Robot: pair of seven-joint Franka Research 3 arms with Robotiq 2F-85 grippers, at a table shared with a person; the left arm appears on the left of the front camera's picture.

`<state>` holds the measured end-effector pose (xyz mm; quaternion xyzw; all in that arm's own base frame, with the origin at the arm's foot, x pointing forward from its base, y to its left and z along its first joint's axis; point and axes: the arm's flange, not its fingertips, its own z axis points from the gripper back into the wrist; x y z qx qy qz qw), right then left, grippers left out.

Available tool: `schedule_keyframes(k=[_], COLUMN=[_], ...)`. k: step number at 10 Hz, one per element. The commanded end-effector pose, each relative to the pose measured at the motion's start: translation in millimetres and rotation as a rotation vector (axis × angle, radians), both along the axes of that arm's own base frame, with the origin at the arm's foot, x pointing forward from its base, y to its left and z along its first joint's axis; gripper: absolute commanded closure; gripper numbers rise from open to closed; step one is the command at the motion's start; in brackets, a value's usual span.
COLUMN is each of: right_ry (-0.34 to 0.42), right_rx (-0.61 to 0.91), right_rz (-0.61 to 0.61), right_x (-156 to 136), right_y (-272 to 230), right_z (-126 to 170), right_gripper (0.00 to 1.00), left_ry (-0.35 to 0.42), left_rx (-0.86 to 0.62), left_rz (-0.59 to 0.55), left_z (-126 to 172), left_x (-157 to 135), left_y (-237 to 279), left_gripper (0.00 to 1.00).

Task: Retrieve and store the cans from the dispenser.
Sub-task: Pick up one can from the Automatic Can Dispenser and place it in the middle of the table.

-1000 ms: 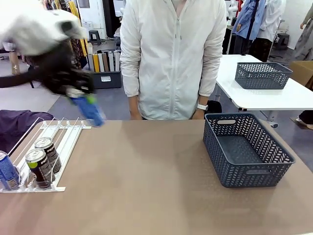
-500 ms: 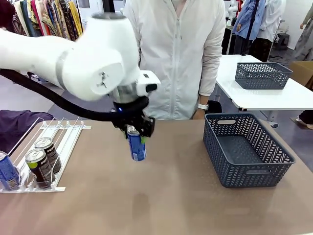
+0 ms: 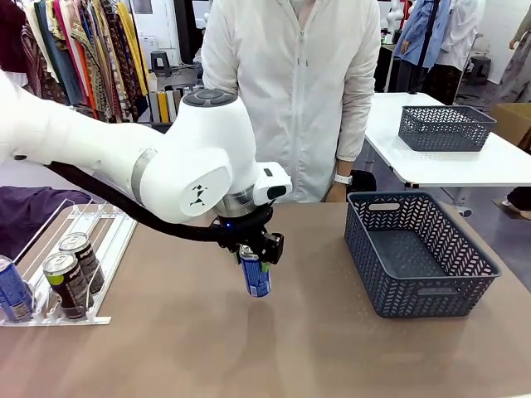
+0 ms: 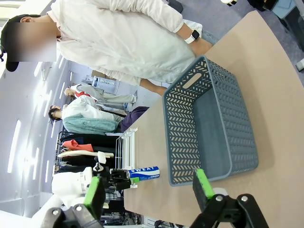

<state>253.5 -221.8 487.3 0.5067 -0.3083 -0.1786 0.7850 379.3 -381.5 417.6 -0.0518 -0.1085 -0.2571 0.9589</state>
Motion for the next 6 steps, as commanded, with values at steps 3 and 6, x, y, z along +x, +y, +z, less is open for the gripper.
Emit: schedule_keyframes(k=[3, 6], right_ry=[-0.032, -0.032], right_rx=[0.010, 0.010], right_rz=[-0.004, -0.004], right_x=[3, 3], right_y=[-1, -1], right_z=[1, 1], right_gripper=[0.00, 0.00], left_ry=[0.028, 0.041], left_rx=[0.049, 0.056], left_rz=[0.038, 0.036], left_z=[-4, -8], left_x=[6, 7], left_y=[-6, -9], left_gripper=[1.00, 0.75])
